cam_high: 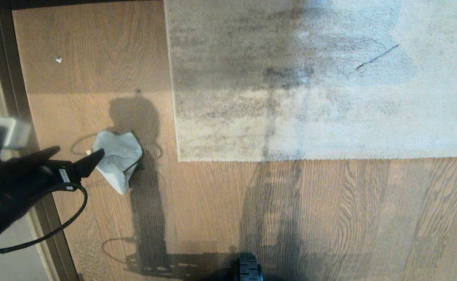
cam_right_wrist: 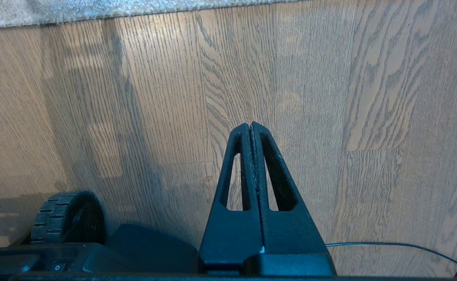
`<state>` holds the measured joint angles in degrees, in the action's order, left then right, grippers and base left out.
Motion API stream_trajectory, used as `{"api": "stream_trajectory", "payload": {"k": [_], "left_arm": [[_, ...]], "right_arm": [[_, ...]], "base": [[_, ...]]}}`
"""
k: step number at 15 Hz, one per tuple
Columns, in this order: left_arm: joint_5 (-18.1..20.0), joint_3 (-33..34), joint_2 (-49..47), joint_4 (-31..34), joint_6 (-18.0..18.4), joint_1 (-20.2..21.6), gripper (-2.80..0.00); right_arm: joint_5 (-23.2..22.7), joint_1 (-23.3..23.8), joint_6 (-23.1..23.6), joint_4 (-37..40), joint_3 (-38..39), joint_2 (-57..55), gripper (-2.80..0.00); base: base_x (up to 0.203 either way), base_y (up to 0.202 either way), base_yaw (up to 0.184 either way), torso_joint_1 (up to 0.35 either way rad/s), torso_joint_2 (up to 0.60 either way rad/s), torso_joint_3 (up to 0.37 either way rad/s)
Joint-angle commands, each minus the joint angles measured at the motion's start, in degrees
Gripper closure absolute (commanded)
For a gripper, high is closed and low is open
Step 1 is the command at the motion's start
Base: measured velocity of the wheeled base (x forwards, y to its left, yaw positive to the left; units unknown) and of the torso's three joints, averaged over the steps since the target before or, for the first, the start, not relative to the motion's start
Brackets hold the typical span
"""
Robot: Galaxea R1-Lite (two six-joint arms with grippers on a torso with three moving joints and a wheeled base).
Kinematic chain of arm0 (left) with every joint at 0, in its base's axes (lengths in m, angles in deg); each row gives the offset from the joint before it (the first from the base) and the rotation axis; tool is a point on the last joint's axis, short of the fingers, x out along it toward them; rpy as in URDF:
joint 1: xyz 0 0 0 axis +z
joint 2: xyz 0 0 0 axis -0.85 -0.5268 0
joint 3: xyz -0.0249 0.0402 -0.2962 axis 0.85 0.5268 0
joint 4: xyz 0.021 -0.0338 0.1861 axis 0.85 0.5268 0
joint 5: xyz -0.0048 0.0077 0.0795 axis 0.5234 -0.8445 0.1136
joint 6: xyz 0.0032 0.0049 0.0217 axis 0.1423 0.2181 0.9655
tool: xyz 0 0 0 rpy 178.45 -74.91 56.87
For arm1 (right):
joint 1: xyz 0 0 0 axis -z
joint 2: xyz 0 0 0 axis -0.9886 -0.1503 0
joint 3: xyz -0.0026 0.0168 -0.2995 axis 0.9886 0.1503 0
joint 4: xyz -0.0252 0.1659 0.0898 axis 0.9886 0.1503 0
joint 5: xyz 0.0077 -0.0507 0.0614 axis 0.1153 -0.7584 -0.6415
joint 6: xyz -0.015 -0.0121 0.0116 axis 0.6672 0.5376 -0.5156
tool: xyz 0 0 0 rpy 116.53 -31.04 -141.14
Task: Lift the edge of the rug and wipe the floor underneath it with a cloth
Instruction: Pick up the rag
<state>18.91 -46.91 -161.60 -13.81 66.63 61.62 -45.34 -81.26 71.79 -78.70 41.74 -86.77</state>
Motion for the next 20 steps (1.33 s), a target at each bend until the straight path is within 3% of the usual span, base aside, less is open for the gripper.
{"api": "stream_trajectory", "payload": {"k": [1, 4, 9, 13, 19, 20], "left_arm": [[0.0, 0.0, -7.4, -5.8, -0.1, 0.9, -2.8], [0.1, -0.2, -12.0, -10.9, -0.4, 2.3, -2.8], [0.5, -1.7, -16.5, -11.6, -0.5, 3.6, -2.8], [0.8, -1.6, -21.6, -19.2, -0.9, 3.6, -2.8], [1.0, -1.5, -23.1, -19.9, -1.1, 3.5, -2.8], [1.0, -1.4, -23.2, -20.0, -1.2, 3.5, 0.0]], "right_arm": [[0.0, 0.0, 0.0, 0.0, 0.0, 0.0, 0.0], [0.0, 0.0, 0.0, 0.0, 0.0, 0.0, 0.0], [0.0, 0.0, 0.0, 0.0, 0.0, 0.0, 0.0], [0.0, 0.0, 0.0, 0.0, 0.0, 0.0, 0.0], [0.0, 0.0, 0.0, 0.0, 0.0, 0.0, 0.0], [0.0, 0.0, 0.0, 0.0, 0.0, 0.0, 0.0]], "base": [[0.0, 0.0, 0.0, 0.0, 0.0, 0.0], [0.0, 0.0, 0.0, 0.0, 0.0, 0.0], [0.0, 0.0, 0.0, 0.0, 0.0, 0.0], [0.0, 0.0, 0.0, 0.0, 0.0, 0.0], [0.0, 0.0, 0.0, 0.0, 0.0, 0.0], [0.0, 0.0, 0.0, 0.0, 0.0, 0.0]]}}
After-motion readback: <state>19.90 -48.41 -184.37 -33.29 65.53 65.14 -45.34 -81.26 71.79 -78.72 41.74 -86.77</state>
